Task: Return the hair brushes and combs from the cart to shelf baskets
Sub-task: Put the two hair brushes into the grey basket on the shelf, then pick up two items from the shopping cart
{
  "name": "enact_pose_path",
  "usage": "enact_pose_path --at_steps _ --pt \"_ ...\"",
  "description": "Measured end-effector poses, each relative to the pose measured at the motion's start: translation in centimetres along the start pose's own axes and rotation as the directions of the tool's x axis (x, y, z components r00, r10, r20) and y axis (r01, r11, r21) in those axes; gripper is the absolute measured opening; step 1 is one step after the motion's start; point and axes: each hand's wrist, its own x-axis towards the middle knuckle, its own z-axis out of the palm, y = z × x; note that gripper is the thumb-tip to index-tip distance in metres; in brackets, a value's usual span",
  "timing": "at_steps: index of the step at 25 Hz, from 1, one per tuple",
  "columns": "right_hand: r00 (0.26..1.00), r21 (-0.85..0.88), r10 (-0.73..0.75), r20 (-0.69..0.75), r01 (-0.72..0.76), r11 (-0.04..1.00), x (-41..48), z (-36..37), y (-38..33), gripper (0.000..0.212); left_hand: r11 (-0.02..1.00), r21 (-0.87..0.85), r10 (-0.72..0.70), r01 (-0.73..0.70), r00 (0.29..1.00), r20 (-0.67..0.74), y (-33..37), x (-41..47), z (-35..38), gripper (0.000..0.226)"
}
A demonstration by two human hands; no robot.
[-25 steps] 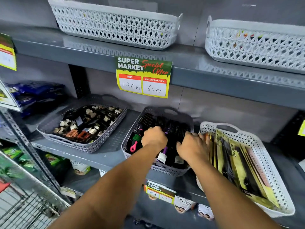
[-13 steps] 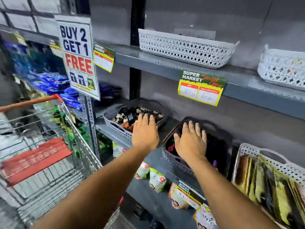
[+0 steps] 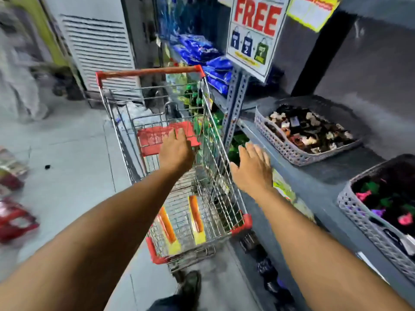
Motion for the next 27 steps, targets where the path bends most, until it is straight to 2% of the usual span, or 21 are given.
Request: enact_pose_path --at_steps 3,5,8,11,13,15,17,20,23,27 --pt "0.985 0.098 -0.020 0.173 0.003 0.995 1.9 4.7 -2.3 0.053 0.969 -0.151 -0.182 0.196 0.978 0.106 -4.7 0.6 3.1 0.039" --pt "0.945 0.160 0.015 0.325 -0.070 0.985 3.2 8.5 -3.0 0.047 0.902 -0.201 -0.336 0.383 0.913 0.231 -6.5 0.6 5.8 0.038" --pt "0.852 0.219 0.075 0.518 -0.216 0.952 4.4 14.4 -2.9 0.045 0.773 -0.201 -0.503 0.602 0.774 0.386 -8.2 -0.9 11.0 0.040" --pt "0.737 0.141 0.140 0.661 -0.305 0.942 5.1 20.9 -2.5 0.041 0.653 -0.097 -0.615 0.751 0.601 0.511 -10.3 -3.4 17.0 0.042" --pt "0.658 0.071 0.189 0.729 -0.347 0.935 4.9 24.8 -2.2 0.033 0.571 -0.015 -0.682 0.821 0.485 0.547 -11.8 -4.8 20.4 0.037" --pt "0.612 -0.005 0.252 0.750 -0.376 0.927 4.4 28.2 -1.8 0.029 0.558 0.071 -0.701 0.827 0.423 0.574 -13.1 -5.4 22.8 0.031" --pt "0.578 -0.049 0.290 0.763 -0.396 0.917 4.1 31.1 -1.7 0.020 0.587 0.150 -0.699 0.796 0.405 0.589 -14.3 -5.9 24.9 0.033" --pt "0.537 -0.086 0.313 0.784 -0.405 0.910 3.6 33.4 -1.6 0.025 0.658 0.185 -0.673 0.730 0.461 0.579 -15.2 -7.4 27.3 0.037" --pt "0.532 -0.095 0.344 0.774 -0.440 0.893 3.5 34.9 -1.6 0.039 0.581 0.166 -0.744 0.797 0.438 0.505 -15.4 -8.0 28.5 0.029" --pt "0.587 -0.067 0.343 0.733 -0.439 0.896 3.3 36.5 -2.0 0.039 0.515 0.221 -0.818 0.828 0.399 0.415 -15.6 -8.4 28.9 0.031"
